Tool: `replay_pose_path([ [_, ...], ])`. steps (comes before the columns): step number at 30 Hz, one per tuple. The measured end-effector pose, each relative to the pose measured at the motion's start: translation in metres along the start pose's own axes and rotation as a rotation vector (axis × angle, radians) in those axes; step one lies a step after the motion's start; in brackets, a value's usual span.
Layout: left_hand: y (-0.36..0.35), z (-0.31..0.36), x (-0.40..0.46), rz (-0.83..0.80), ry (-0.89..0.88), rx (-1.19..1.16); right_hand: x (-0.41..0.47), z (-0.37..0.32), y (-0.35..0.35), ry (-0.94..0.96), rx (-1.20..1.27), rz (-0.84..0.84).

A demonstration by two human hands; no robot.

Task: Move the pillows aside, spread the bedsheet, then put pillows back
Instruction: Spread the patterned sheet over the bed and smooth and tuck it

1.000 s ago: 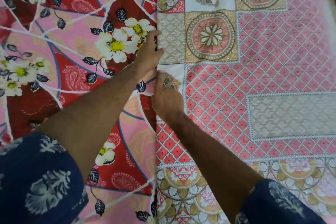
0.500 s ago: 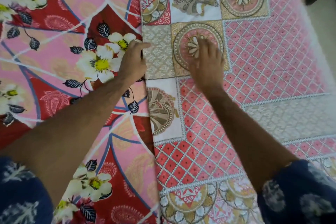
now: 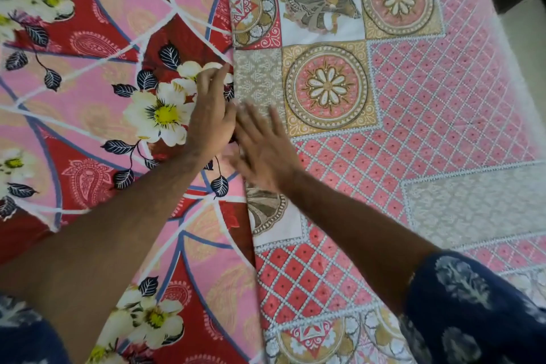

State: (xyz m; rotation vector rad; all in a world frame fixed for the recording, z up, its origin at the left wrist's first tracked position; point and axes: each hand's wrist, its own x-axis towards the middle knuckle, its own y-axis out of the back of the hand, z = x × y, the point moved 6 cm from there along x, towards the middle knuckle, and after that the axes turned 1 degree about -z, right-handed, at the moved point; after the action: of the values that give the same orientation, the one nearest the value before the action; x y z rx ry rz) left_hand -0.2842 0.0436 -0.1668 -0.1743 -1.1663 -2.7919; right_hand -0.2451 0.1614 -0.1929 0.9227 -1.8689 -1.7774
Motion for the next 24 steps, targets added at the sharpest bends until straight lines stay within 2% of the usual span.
replay_pose_path([
  [3, 0.013, 0.019, 0.01, 0.034, -0.217, 0.328, -0.026, -0.032, -0.006, 0.3, 0.037, -0.015],
  [5, 0.004, 0.035, 0.024, -0.062, -0.385, 0.399, -0.044, -0.034, 0.002, 0.406, 0.195, 0.045],
  [6, -0.008, 0.041, 0.028, -0.152, -0.458, 0.428, -0.053, -0.027, 0.009, 0.389, 0.297, 0.106],
  [8, -0.039, 0.04, 0.026, -0.359, -0.574, 0.558, -0.073, 0.008, 0.024, 0.234, 0.383, 0.227],
  [10, -0.064, 0.024, 0.012, -0.489, -0.622, 0.698, -0.093, 0.064, 0.031, 0.012, 0.317, 0.291],
  [14, -0.071, 0.009, 0.009, -0.516, -0.588, 0.729, -0.136, 0.191, 0.022, -0.559, 0.121, 0.205],
  [16, -0.071, 0.011, 0.011, -0.542, -0.579, 0.737, -0.153, 0.213, 0.011, -0.718, 0.112, 0.12],
  [17, -0.07, 0.012, 0.011, -0.554, -0.571, 0.739, -0.154, 0.209, 0.008, -0.724, 0.103, 0.097],
  [19, -0.068, 0.015, 0.01, -0.583, -0.549, 0.743, -0.147, 0.177, 0.003, -0.632, 0.053, 0.065],
  [24, -0.067, 0.043, -0.003, -0.603, -0.397, 0.717, -0.15, 0.024, -0.02, -0.151, 0.056, -0.043],
])
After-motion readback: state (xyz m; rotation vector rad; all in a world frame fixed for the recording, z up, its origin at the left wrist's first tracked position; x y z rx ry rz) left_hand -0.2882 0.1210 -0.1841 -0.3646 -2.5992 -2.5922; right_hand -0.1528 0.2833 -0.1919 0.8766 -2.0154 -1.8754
